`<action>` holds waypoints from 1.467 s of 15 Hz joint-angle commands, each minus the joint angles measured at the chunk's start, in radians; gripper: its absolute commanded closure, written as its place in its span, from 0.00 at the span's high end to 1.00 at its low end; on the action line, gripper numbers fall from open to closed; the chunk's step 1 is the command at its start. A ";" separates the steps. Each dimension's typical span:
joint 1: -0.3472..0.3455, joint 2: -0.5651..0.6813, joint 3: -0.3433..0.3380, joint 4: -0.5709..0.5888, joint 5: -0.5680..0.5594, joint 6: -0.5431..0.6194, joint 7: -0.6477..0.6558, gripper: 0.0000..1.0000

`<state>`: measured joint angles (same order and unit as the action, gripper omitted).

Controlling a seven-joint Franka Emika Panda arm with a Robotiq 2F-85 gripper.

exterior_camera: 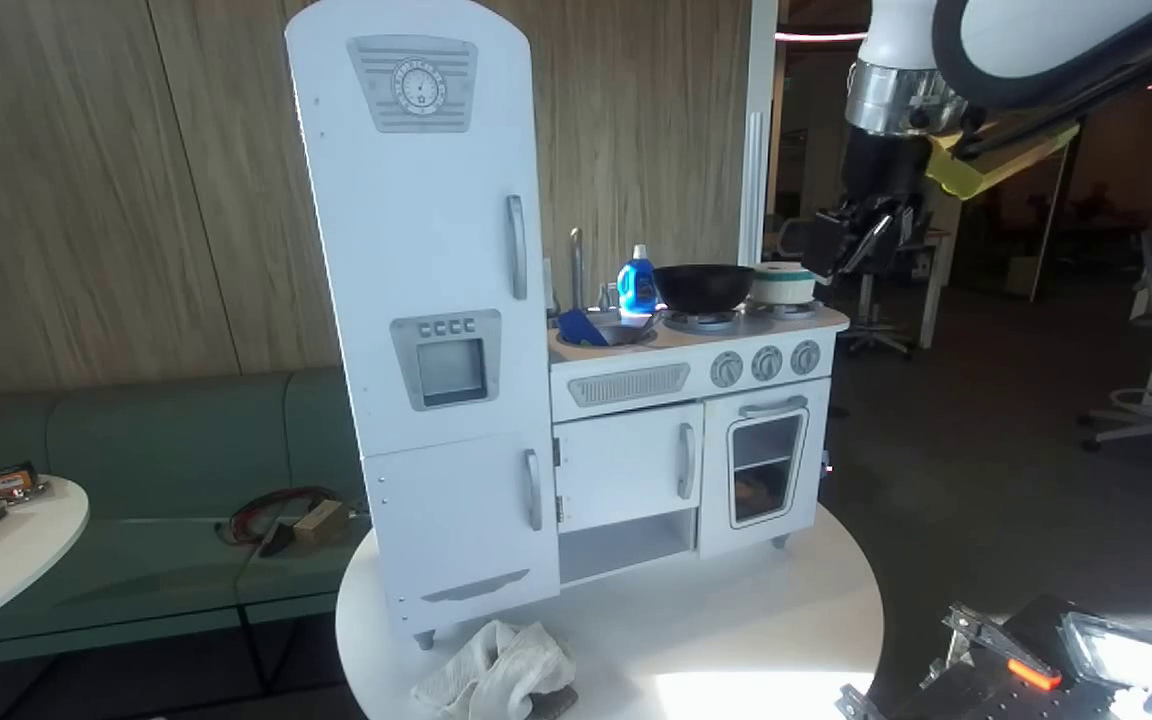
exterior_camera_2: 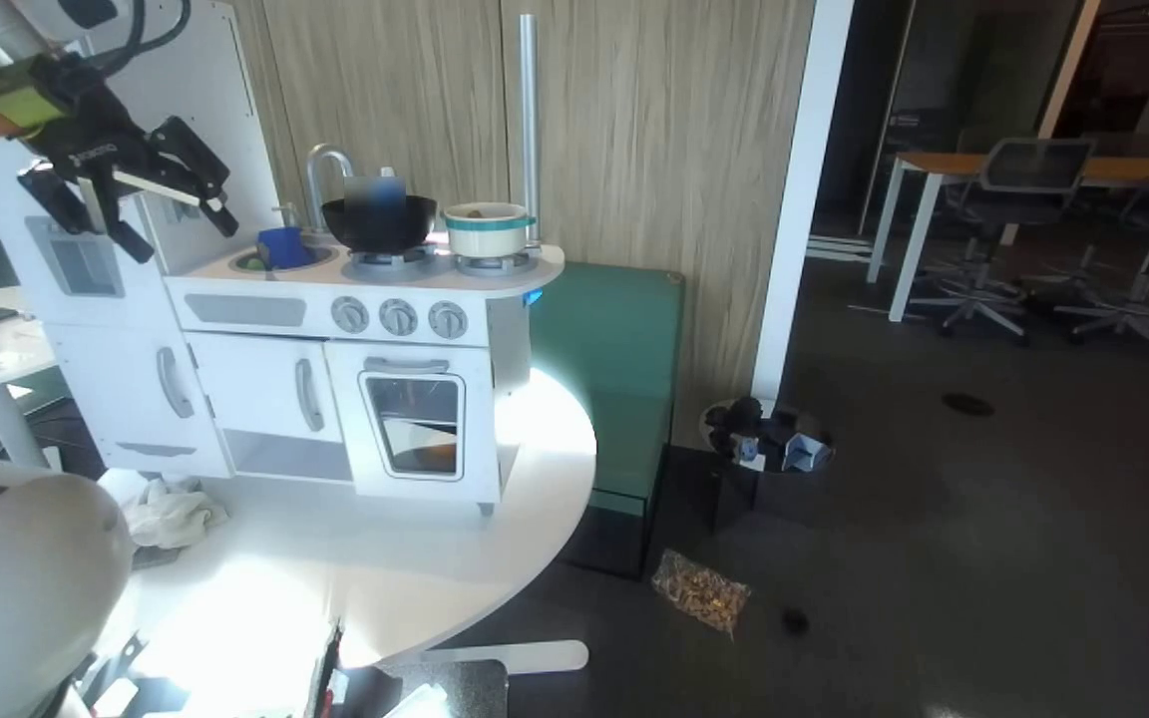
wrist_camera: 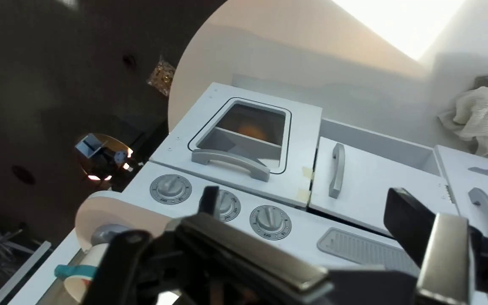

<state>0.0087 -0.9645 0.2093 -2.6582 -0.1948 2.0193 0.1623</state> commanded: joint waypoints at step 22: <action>-0.226 0.701 -0.352 0.598 -0.090 0.276 -0.123 1.00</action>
<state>-0.2385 -0.3364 -0.1111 -2.1476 -0.3379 2.2815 0.0835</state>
